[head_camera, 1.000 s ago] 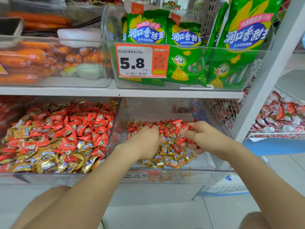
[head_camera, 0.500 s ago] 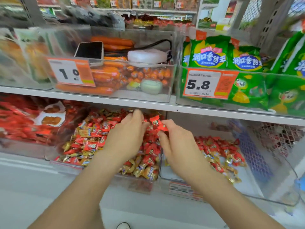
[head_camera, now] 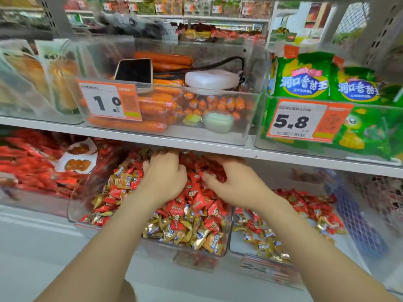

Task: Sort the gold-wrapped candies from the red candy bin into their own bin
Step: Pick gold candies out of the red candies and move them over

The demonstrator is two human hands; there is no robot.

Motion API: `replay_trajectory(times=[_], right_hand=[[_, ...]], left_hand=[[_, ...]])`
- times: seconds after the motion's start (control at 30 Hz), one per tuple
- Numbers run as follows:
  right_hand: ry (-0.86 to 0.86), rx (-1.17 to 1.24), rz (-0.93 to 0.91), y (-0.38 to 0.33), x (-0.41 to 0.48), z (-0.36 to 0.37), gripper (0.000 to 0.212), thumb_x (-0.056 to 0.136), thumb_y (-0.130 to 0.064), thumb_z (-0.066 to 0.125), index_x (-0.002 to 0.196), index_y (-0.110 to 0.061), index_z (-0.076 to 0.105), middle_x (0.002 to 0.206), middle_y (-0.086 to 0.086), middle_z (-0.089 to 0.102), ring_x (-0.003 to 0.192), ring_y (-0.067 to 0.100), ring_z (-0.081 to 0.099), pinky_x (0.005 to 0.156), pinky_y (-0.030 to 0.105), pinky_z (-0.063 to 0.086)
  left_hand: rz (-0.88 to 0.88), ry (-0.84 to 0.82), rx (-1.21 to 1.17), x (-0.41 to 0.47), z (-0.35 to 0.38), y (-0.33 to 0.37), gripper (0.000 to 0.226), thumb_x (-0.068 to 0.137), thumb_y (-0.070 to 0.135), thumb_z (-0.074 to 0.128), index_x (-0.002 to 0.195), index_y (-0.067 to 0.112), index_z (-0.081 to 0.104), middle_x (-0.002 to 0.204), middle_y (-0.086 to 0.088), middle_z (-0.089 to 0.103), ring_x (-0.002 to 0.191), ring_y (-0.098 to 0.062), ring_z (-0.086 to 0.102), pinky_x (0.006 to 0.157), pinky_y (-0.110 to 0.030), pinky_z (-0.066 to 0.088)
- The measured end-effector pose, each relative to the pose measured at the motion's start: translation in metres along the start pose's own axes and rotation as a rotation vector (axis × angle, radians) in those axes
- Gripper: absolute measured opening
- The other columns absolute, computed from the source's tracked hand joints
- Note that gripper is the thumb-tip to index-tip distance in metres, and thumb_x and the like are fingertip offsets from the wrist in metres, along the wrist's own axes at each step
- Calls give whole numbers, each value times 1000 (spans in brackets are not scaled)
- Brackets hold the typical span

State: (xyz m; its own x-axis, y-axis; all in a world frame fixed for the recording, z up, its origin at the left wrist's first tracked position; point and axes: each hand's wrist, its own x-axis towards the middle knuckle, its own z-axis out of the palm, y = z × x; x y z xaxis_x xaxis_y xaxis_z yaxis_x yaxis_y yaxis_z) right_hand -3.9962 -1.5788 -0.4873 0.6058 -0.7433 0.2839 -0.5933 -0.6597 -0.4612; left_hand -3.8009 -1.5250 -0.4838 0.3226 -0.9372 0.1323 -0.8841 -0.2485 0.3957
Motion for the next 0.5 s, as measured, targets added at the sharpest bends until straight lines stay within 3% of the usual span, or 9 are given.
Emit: replay_trajectory(times=[0.13, 0.2, 0.3, 0.37, 0.43, 0.5], right_hand=[[103, 7, 43, 21, -48, -23, 35, 108, -36, 52, 138, -22, 64, 111, 0, 77, 104, 12, 67, 92, 28, 47], [97, 40, 145, 40, -72, -39, 28, 107, -22, 53, 128, -22, 71, 94, -11, 76, 84, -1, 66, 81, 22, 46], [-31, -16, 323, 68, -99, -67, 29, 100, -13, 55, 112, -29, 76, 81, -10, 76, 73, 3, 69, 76, 28, 55], [-204, -193, 372, 87, -115, -76, 33, 94, -8, 54, 108, -29, 75, 77, -9, 73, 71, 6, 66, 72, 26, 51], [-369, -308, 406, 106, -129, -80, 37, 91, -4, 54, 110, -25, 77, 74, -14, 65, 68, 2, 58, 67, 22, 45], [-417, -317, 469, 123, -139, -87, 33, 90, -4, 58, 111, -20, 79, 80, -10, 68, 75, 8, 65, 71, 28, 54]], left_hand=[[168, -34, -24, -40, -1, 26, 46, 97, 16, 48, 142, 23, 51, 131, -3, 53, 131, -29, 43, 107, -49, 36], [355, 66, -18, -60, 4, 49, 42, 96, 17, 50, 136, 29, 56, 130, 4, 52, 129, -24, 41, 102, -46, 36], [616, 208, -69, -77, 16, 90, 26, 90, 17, 48, 109, 25, 63, 112, 4, 54, 108, -24, 46, 88, -42, 41], [673, 65, -109, -83, 34, 116, 22, 90, 10, 50, 104, 23, 62, 103, 2, 55, 100, -23, 48, 87, -41, 45], [594, -146, -25, -85, 60, 134, 23, 90, 2, 56, 105, 20, 61, 105, -2, 55, 102, -26, 54, 89, -41, 48], [498, -320, 140, -82, 79, 145, 21, 90, -1, 59, 106, 14, 58, 113, -10, 55, 109, -34, 60, 88, -43, 50]])
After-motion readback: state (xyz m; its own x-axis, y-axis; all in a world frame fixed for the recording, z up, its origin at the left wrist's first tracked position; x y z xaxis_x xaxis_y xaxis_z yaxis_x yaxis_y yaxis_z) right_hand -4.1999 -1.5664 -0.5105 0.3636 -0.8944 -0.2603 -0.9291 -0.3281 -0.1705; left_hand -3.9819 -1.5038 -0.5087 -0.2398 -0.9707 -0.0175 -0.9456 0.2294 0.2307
